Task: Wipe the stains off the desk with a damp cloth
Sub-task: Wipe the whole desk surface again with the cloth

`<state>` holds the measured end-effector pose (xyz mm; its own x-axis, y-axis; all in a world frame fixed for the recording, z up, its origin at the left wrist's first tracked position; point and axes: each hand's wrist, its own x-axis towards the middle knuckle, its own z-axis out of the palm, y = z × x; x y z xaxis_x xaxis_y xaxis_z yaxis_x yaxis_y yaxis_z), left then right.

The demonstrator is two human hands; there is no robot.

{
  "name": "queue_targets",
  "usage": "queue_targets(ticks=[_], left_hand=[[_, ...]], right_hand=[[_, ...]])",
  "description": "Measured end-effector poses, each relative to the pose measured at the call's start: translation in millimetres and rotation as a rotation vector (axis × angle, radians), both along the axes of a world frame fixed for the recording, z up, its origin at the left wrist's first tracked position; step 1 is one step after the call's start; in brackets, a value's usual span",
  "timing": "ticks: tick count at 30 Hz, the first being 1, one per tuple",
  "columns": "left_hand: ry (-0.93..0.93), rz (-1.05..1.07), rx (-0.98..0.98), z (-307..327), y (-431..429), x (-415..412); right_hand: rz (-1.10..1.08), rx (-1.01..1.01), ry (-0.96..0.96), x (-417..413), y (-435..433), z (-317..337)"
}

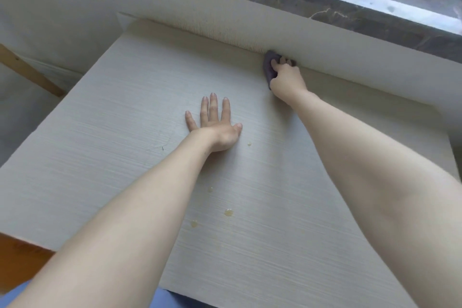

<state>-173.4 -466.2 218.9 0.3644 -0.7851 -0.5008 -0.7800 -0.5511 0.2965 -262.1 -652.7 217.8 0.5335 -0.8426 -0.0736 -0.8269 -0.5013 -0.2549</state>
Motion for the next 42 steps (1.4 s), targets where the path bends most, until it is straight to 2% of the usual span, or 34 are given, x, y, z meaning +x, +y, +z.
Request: queue_targets(ticks=[5,10,15,20,25,27,30,32,36,38,40,42], left_hand=[[-0.006,-0.002,0.015,2,0,0],[0.011,0.007,0.007,2,1,0],[-0.013,0.034,-0.022,-3,0,-1],[-0.015,0.032,-0.032,-3,1,0],[-0.017,0.040,-0.035,-3,1,-1],[-0.012,0.033,-0.030,-4,0,-1],[-0.015,0.025,-0.025,-5,-1,0],[-0.019,0.030,-0.027,-6,0,1],[-0.040,0.038,-0.036,-7,0,-2],[-0.043,0.037,-0.036,-6,0,-2],[-0.037,0.030,-0.031,-5,0,-2],[-0.039,0.029,-0.029,-5,0,-1]], right_hand=[[0.161,0.104,-0.069,-27,15,3],[-0.007,0.018,-0.080,-10,33,-1],[0.235,0.136,-0.068,-36,51,1],[0.045,0.011,0.067,-26,37,7],[0.358,0.113,0.066,-51,43,8],[0.282,0.108,0.097,-61,26,15],[0.075,-0.003,0.087,-43,31,-3],[0.110,0.002,0.054,-30,47,-13],[0.339,0.128,0.071,-52,50,0],[0.282,0.139,0.059,-55,42,4],[0.144,0.044,0.019,-43,48,-6],[0.099,-0.035,-0.028,-28,65,-14]])
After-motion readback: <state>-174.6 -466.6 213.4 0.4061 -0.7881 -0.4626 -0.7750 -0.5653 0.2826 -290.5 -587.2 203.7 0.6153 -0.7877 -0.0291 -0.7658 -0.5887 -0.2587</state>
